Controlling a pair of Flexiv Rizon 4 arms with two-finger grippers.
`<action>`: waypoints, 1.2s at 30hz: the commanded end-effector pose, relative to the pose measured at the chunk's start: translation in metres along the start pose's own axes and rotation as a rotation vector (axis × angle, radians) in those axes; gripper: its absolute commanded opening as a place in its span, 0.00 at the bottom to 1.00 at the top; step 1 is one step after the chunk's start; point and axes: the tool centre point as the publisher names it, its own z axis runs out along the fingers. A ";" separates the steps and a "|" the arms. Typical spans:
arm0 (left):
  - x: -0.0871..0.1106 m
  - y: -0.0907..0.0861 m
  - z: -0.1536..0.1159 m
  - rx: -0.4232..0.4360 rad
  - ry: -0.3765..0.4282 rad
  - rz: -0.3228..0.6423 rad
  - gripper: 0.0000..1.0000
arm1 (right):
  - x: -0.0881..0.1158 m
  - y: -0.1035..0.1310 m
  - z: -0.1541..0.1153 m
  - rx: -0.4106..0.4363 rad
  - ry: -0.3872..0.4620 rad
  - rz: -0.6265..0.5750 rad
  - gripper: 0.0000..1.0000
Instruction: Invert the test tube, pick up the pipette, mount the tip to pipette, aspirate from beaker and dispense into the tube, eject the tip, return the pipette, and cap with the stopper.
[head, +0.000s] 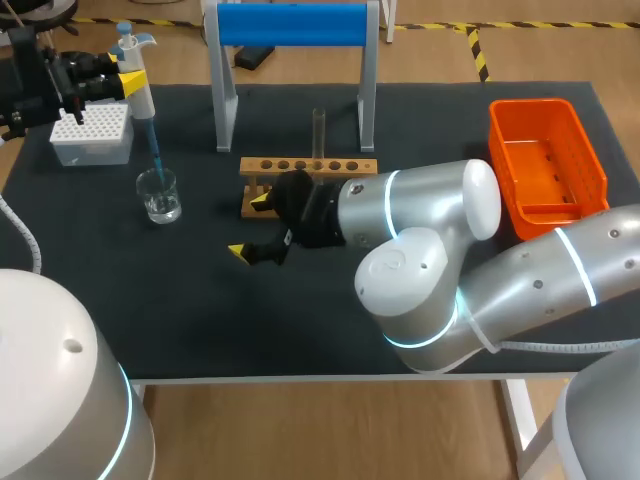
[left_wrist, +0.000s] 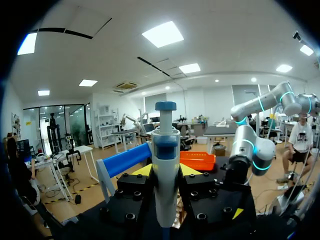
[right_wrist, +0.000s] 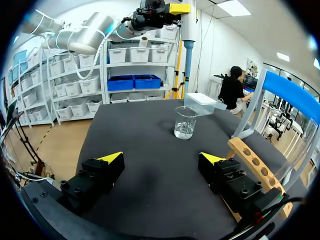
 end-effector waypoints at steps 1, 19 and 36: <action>-0.002 0.004 0.003 0.005 -0.007 0.005 0.00 | 0.000 0.000 0.000 0.003 0.000 0.001 1.00; -0.015 0.030 0.003 -0.007 -0.021 0.009 0.00 | 0.000 0.000 0.000 0.003 0.000 0.001 1.00; -0.027 0.053 0.009 -0.011 -0.022 0.029 0.00 | 0.000 0.000 0.000 0.003 0.000 0.001 1.00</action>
